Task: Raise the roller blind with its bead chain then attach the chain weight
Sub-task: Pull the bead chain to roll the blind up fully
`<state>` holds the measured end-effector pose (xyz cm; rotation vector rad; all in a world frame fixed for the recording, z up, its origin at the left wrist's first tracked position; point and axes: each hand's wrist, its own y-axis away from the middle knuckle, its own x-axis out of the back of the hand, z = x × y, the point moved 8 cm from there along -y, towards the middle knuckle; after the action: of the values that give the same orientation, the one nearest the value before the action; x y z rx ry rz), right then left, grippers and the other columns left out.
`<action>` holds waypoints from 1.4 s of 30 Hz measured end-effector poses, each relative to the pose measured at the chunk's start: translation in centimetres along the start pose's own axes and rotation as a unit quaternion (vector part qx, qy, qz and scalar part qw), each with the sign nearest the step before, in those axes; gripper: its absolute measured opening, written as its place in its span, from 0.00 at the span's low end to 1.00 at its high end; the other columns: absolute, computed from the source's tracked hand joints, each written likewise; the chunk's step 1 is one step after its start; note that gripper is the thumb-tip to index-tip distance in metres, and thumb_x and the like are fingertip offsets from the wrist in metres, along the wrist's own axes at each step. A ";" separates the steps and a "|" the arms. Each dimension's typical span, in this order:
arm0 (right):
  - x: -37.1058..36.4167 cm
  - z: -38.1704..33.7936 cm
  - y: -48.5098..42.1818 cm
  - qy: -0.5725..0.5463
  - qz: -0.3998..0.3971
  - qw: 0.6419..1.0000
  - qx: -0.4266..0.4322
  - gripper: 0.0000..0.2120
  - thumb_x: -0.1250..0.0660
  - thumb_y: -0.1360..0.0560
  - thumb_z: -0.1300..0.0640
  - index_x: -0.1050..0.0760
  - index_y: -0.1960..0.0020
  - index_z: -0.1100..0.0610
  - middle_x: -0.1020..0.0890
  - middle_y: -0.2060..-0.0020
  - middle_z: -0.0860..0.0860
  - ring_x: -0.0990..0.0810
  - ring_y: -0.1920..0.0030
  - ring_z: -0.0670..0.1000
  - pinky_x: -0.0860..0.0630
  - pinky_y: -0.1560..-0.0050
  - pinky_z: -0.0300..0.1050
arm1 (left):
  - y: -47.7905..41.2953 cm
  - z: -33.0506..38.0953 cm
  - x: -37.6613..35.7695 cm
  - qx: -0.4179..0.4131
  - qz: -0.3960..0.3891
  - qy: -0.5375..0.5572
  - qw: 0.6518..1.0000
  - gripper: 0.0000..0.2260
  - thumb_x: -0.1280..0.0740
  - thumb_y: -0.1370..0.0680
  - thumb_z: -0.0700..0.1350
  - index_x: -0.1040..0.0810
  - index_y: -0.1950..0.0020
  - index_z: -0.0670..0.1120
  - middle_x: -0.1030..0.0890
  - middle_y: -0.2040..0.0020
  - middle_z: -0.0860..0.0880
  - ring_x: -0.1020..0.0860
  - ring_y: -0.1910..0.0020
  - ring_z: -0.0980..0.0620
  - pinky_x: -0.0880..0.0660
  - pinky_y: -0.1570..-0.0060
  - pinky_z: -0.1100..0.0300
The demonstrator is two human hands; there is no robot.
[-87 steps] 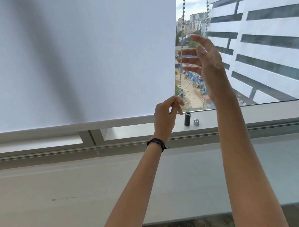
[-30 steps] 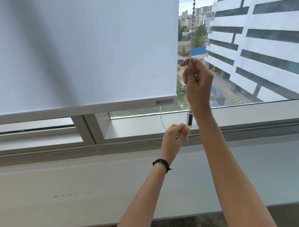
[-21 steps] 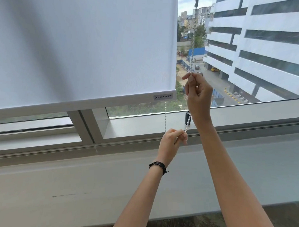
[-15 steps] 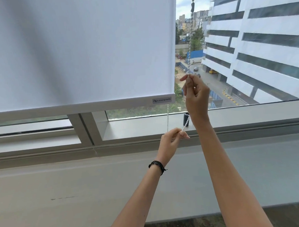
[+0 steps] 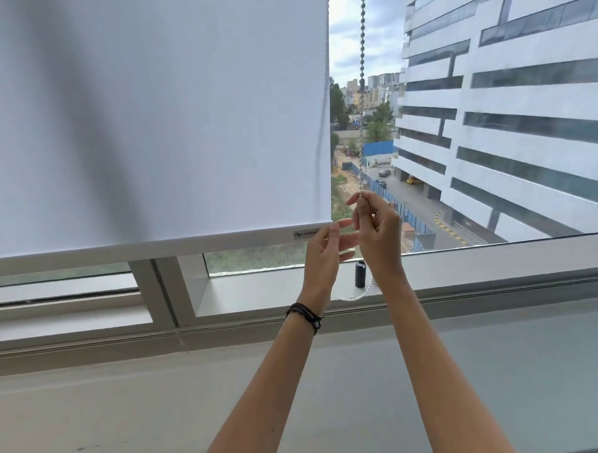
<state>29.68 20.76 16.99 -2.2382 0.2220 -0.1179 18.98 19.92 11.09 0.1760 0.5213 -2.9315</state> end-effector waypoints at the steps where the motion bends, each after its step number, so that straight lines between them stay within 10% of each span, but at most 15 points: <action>1: 0.2 0.0 0.1 0.005 0.001 1.000 -0.002 0.10 0.43 0.20 0.62 0.24 0.55 0.57 0.25 0.71 0.47 0.27 0.72 0.48 0.28 0.68 0.47 | -0.1 0.9 -0.3 -0.008 -0.006 0.004 1.000 0.16 0.47 0.17 0.47 0.22 0.42 0.43 0.17 0.49 0.40 0.18 0.48 0.46 0.21 0.48 0.56; 9: 0.1 -0.9 0.0 -0.078 -0.044 0.995 -0.036 0.10 0.44 0.20 0.65 0.26 0.54 0.58 0.28 0.70 0.49 0.31 0.72 0.41 0.34 0.70 0.31 | -1.5 12.3 -2.9 -0.173 -0.039 -0.004 0.984 0.15 0.48 0.17 0.40 0.26 0.39 0.34 0.19 0.47 0.35 0.20 0.56 0.52 0.23 0.56 0.66; 16: -0.2 -1.9 0.8 -0.124 -0.091 0.987 -0.037 0.12 0.46 0.19 0.64 0.25 0.51 0.53 0.29 0.73 0.48 0.30 0.73 0.41 0.34 0.70 0.31 | -1.8 17.8 -4.3 -0.239 -0.060 0.001 0.969 0.13 0.47 0.17 0.38 0.27 0.39 0.34 0.23 0.64 0.46 0.24 0.69 0.57 0.24 0.64 0.62; 29: -0.8 -2.8 1.4 -0.128 -0.123 0.984 -0.016 0.10 0.43 0.20 0.62 0.25 0.56 0.55 0.29 0.75 0.48 0.32 0.76 0.42 0.37 0.71 0.29 | -1.5 17.3 -4.4 -0.274 -0.062 -0.028 0.959 0.14 0.49 0.16 0.39 0.32 0.60 0.46 0.37 0.72 0.51 0.41 0.77 0.60 0.43 0.80 0.68; 42: -0.5 -2.4 2.1 -0.128 -0.128 0.983 -0.027 0.13 0.44 0.20 0.62 0.25 0.59 0.52 0.29 0.76 0.50 0.33 0.77 0.42 0.37 0.73 0.31 | -2.1 16.6 -3.7 -0.304 -0.065 -0.040 0.950 0.15 0.50 0.17 0.36 0.30 0.59 0.46 0.34 0.75 0.52 0.35 0.79 0.59 0.31 0.79 0.62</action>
<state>28.58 17.74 16.85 -2.3001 -0.2052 0.0392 20.81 16.59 27.77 -0.0567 1.4258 -2.7168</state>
